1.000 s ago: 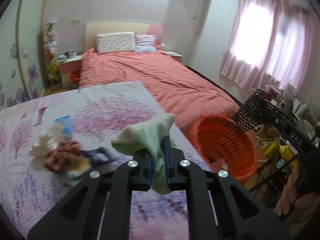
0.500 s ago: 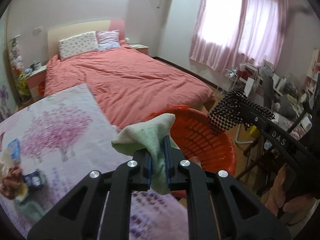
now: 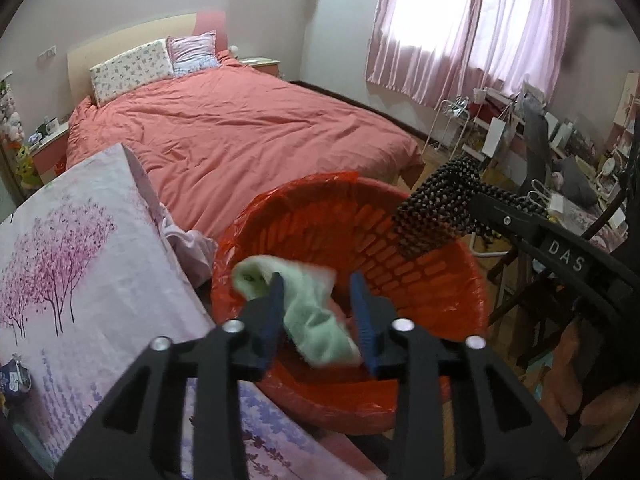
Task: Collect trash
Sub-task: 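Open both tools over the basket to drop the towel and mesh pad, then grasp the brown checked scrunchie with the left tool while the right tool reaches the snack bag, then grasp the blue-and-yellow snack bag with the right tool and lift it, then carry the scrunchie and snack bag over the basket and open both tools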
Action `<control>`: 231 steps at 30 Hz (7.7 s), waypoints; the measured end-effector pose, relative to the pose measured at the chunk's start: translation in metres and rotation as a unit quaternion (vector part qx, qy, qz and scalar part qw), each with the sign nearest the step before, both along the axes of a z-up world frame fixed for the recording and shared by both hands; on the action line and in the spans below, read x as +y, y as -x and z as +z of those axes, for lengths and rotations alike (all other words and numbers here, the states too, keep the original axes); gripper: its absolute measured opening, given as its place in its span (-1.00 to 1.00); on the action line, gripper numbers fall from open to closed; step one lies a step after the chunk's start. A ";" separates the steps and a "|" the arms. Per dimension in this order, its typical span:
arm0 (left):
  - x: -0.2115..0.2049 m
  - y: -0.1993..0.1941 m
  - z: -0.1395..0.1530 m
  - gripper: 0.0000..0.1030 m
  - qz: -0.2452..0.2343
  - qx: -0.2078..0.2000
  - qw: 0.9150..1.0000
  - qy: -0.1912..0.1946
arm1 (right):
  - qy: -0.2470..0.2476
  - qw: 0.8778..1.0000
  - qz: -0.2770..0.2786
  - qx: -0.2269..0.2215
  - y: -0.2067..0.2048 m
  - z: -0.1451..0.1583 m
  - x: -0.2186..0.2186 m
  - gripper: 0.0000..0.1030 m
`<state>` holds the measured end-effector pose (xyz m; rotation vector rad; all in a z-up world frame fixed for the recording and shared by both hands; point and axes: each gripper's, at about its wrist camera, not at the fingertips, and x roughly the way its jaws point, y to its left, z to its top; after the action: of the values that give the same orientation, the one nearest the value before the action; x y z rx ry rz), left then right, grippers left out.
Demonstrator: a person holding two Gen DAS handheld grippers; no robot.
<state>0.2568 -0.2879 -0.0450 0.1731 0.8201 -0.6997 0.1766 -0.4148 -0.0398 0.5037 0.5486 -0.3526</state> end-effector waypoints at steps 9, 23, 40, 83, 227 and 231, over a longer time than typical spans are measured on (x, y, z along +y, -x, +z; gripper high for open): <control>0.028 -0.009 -0.003 -0.09 0.031 0.004 0.999 -0.007 | -0.004 1.000 0.000 0.016 0.002 -0.003 0.001 -0.25; 0.140 0.012 0.029 0.20 0.111 -0.042 0.993 -0.005 | 0.042 0.998 0.045 0.013 -0.004 0.024 0.058 -0.08; 0.323 0.006 0.033 0.30 0.290 -0.045 0.956 -0.002 | 0.083 0.979 0.180 0.044 -0.033 0.012 0.195 -0.06; 0.421 0.015 0.058 -0.35 0.343 -0.064 0.936 0.050 | 0.081 0.949 0.295 0.073 -0.059 -0.005 0.335 0.04; 0.066 0.018 0.058 -0.33 0.028 -0.031 0.994 0.104 | -0.016 0.998 0.010 -0.066 0.010 0.027 0.039 -0.94; 0.038 0.007 0.040 -0.19 0.016 -0.014 0.996 0.085 | -0.038 0.998 0.008 -0.058 0.005 0.015 0.021 -0.91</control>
<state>0.2494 -0.2504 -0.0054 0.0160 0.7313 -0.7316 0.1714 -0.3937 -0.0252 0.5898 0.4553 -0.2865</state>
